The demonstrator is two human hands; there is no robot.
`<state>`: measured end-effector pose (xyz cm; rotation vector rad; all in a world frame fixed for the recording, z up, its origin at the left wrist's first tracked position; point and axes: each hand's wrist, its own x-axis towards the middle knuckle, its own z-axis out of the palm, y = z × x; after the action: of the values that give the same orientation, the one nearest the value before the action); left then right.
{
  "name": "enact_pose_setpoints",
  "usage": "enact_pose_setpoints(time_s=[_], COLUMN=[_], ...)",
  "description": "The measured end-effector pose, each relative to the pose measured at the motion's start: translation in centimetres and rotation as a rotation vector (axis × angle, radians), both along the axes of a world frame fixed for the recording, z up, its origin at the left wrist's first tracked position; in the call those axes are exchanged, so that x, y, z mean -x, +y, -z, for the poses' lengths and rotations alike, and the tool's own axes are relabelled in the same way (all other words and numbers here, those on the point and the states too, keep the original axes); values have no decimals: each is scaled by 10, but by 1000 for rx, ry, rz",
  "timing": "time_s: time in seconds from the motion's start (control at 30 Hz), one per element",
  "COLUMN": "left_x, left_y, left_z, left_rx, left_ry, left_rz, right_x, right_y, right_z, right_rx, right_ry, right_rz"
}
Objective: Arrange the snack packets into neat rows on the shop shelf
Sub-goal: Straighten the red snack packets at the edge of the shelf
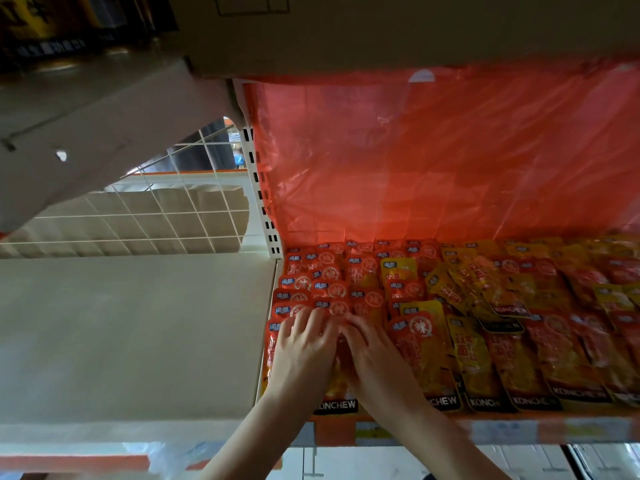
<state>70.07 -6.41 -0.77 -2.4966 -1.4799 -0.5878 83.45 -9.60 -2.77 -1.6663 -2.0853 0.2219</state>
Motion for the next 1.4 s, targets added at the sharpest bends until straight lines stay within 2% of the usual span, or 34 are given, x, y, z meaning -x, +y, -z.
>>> enact_pose_setpoints(time_s=[0.1, 0.27, 0.53, 0.67, 0.93, 1.03, 1.2, 1.4], left_x=[-7, -12, -21, -21, -18, -20, -24, -22], left_y=[5, 16, 27, 27, 54, 75, 107, 136], left_z=[-4, -3, 4, 10, -6, -15, -26, -35], left_rx=[-15, 76, 89, 47, -11, 56, 230, 400], left_ry=[45, 98, 195, 135, 53, 29, 20, 29], left_rz=[13, -5, 12, 42, 69, 30, -52, -135], right_x=[-10, -30, -42, -34, -44, -51, -51, -56], right_y=[3, 22, 59, 67, 108, 132, 153, 157], right_z=[-9, -32, -40, -33, -39, -47, -47, -41], right_rx=[2, -94, 53, 146, 18, 69, 313, 300], right_ry=[37, 60, -200, -328, -162, -203, -380, -344], right_rz=[18, 57, 71, 29, 4, 8, -41, -109])
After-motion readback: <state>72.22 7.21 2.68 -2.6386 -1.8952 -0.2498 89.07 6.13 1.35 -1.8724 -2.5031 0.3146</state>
